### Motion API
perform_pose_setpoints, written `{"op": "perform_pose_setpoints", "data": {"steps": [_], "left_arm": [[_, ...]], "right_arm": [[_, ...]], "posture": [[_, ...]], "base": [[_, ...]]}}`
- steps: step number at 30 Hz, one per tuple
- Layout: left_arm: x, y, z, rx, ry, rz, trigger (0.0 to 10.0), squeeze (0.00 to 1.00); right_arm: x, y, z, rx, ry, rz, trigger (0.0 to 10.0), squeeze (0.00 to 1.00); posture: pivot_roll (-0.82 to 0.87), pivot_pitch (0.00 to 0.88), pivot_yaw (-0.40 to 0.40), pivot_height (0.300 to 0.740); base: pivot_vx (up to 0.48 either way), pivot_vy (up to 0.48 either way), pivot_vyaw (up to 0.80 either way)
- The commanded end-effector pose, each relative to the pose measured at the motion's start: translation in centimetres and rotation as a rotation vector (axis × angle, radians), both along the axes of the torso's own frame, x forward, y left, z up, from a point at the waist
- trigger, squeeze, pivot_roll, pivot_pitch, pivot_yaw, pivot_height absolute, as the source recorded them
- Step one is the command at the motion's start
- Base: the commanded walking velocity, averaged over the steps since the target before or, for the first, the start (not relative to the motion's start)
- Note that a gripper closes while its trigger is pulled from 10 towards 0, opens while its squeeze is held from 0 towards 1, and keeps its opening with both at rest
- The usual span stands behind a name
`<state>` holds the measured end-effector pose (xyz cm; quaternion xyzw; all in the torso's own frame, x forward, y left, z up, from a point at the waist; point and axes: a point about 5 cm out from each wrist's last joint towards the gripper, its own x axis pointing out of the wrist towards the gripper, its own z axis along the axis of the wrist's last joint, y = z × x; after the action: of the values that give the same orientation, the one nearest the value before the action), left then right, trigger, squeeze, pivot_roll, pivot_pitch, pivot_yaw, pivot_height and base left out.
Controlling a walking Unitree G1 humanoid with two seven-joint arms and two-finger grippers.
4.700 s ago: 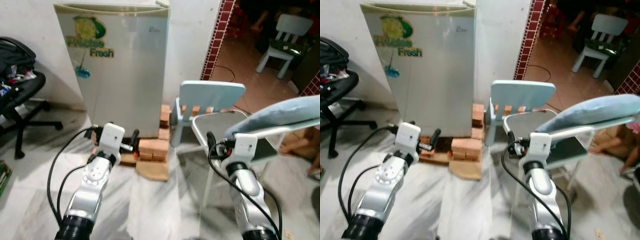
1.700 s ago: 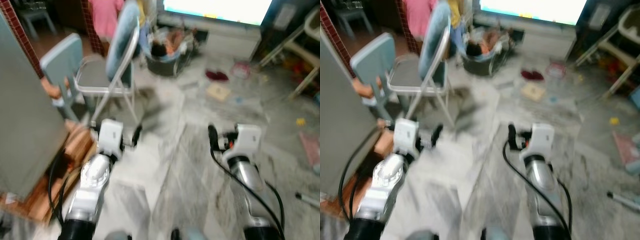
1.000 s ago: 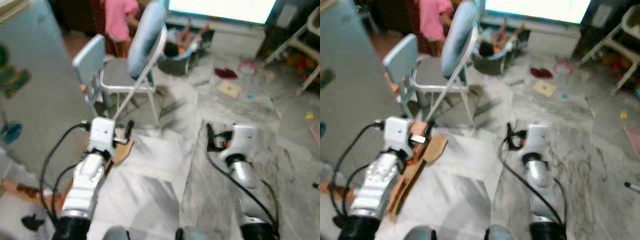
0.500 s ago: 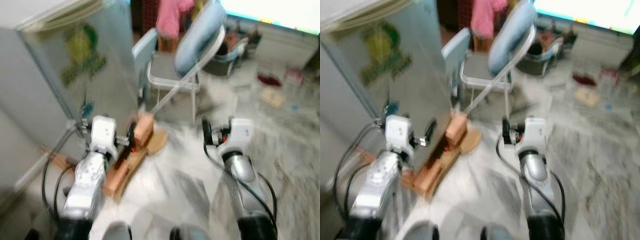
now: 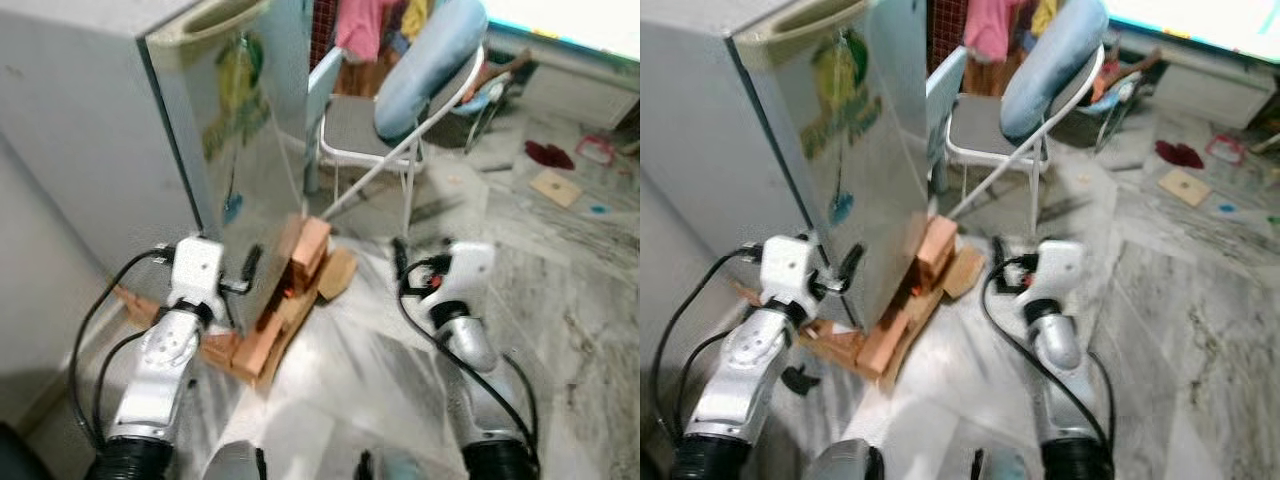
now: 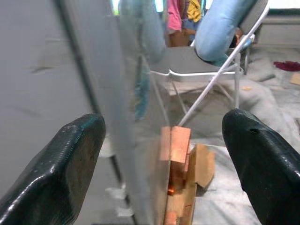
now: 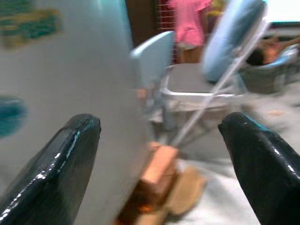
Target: Restocking fridge
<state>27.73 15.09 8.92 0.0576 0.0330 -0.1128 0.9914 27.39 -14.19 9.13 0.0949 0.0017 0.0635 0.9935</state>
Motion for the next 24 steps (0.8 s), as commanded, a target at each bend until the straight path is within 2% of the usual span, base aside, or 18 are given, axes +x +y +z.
{"op": "perform_pose_setpoints", "data": {"steps": [1,9,15,21,24], "left_arm": [[-0.3,-1.2,-0.18,0.009,0.011,-0.063,10.0,0.0],[-0.69,-1.8,0.1,-0.023,-0.005,-0.132,10.0,0.0],[-0.94,-1.94,0.0,-0.038,-0.001,-0.152,10.0,0.0],[-0.92,-2.03,0.17,-0.048,-0.012,-0.161,10.0,0.0],[-0.91,-2.0,0.26,-0.053,-0.015,-0.163,10.0,0.0]], "right_arm": [[-0.12,-0.76,0.55,-0.024,-0.02,-0.004,10.0,0.0],[-0.09,-0.62,0.51,-0.061,-0.014,0.001,10.0,0.0],[0.2,-1.05,0.15,-0.16,0.005,-0.055,10.0,0.0],[0.35,-1.19,-0.09,-0.151,0.026,-0.064,10.0,0.0],[0.36,-1.22,-0.1,-0.174,0.033,-0.066,10.0,0.0]], "posture": [[0.04,0.086,-0.046,0.74],[0.04,0.09,-0.048,0.74],[0.04,0.09,-0.05,0.74],[0.04,0.086,-0.052,0.74],[0.04,0.086,-0.052,0.74]], "base": [[0.0,0.0,0.0],[0.0,0.0,0.0],[0.0,0.0,0.0],[0.0,0.0,0.0],[0.264,0.0,0.0]]}}
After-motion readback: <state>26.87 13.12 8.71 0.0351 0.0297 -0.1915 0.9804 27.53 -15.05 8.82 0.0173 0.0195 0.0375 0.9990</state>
